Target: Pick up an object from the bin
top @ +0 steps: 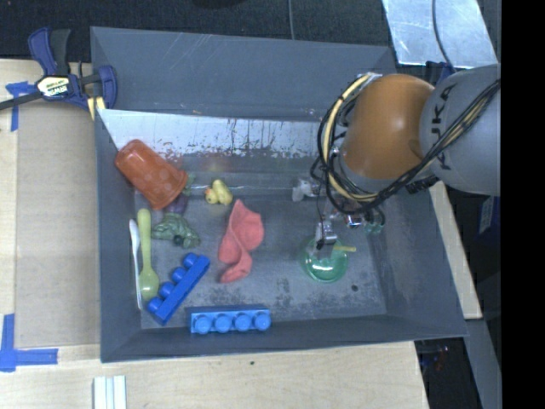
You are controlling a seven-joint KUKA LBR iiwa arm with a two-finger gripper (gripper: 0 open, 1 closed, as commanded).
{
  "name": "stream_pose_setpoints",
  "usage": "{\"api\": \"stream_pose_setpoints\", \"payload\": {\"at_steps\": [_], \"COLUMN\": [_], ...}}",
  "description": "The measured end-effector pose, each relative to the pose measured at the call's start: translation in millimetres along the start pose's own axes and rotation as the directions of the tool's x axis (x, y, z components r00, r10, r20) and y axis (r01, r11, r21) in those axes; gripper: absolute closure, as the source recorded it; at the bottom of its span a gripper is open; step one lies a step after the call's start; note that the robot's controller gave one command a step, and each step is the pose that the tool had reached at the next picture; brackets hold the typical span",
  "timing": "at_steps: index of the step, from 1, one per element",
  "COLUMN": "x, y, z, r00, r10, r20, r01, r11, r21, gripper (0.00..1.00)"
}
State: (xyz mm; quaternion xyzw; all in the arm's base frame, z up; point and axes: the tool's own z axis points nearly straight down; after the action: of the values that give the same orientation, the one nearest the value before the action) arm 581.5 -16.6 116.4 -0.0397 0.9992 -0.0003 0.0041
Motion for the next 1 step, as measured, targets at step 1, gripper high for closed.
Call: {"api": "stream_pose_setpoints", "payload": {"at_steps": [1], "x": [1.9], "y": [25.2], "z": [30.8], "r00": [0.999], "r10": [-0.047], "r20": [-0.005], "r01": [0.047], "r11": [0.999], "r21": [-0.002], "gripper": [0.0]}}
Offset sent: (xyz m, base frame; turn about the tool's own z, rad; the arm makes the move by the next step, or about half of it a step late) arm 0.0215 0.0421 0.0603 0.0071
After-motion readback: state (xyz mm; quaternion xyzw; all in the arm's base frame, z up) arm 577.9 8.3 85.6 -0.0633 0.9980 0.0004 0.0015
